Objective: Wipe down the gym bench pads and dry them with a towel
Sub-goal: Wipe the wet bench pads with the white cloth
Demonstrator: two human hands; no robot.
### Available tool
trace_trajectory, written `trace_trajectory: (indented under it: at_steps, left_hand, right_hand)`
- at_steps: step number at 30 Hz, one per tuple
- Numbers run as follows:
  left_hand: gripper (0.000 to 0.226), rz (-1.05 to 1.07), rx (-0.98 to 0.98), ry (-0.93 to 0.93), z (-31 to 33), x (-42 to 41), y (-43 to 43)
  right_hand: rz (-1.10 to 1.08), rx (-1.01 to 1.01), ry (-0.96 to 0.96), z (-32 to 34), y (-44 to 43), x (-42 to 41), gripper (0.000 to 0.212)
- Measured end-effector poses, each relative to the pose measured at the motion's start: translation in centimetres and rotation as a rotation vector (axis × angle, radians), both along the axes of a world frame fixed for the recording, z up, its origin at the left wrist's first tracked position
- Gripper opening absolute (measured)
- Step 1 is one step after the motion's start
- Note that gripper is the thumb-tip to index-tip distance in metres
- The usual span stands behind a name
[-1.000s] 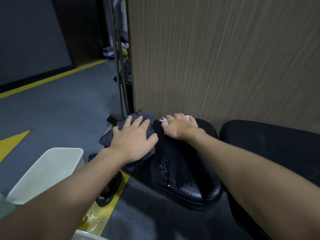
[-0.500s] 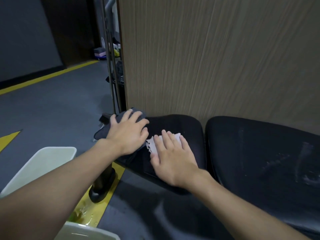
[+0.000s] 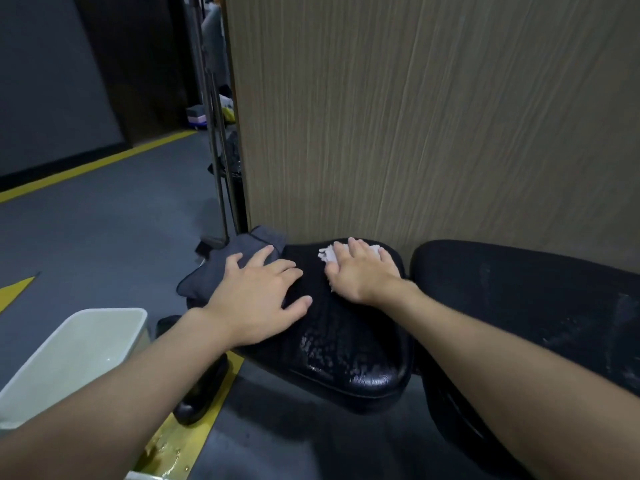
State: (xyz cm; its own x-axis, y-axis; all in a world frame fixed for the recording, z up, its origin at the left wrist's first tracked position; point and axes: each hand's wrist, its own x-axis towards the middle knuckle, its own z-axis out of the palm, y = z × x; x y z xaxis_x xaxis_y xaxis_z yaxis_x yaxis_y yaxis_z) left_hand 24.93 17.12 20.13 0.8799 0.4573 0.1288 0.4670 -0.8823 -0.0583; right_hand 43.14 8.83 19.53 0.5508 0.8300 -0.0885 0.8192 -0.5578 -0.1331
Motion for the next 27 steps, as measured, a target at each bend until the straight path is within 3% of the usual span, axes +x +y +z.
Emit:
trace_trajectory:
  at_steps: [8, 18, 23, 27]
  left_hand:
    - [0.076, 0.02, 0.0, -0.015, -0.2, -0.1, -0.1]
    - [0.071, 0.017, -0.014, -0.034, 0.1, -0.3, -0.5]
    - [0.061, 0.039, -0.2, -0.278, 1.2, -0.6, 0.0]
    - [0.075, 0.184, -0.138, -0.109, 0.5, -1.1, 1.3]
  right_hand:
    - [-0.11, -0.004, 0.027, 0.3, 1.7, 3.1, 0.059]
    - [0.023, 0.109, -0.125, -1.5, -10.2, -8.2, 0.074]
    - [0.043, 0.153, -0.136, -1.9, -11.4, -9.2, 0.079]
    - [-0.017, 0.111, -0.064, -0.8, -7.0, -4.4, 0.065]
